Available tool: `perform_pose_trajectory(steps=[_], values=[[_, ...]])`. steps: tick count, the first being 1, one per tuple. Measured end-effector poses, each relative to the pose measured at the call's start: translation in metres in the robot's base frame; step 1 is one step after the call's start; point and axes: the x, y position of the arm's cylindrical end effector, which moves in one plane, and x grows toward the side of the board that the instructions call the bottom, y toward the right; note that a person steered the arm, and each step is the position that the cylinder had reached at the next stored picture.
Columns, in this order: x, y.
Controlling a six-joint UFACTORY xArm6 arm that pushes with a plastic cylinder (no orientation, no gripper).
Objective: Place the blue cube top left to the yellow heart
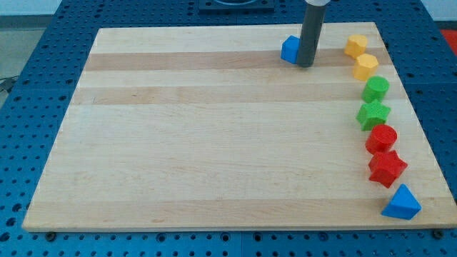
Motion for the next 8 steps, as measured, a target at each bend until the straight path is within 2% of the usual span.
perform_pose_trajectory(steps=[2,3,4,5,6,8], values=[[0.004,-0.034],[-0.035,-0.036],[-0.035,-0.036],[-0.038,-0.020],[-0.051,0.030],[-0.051,0.034]])
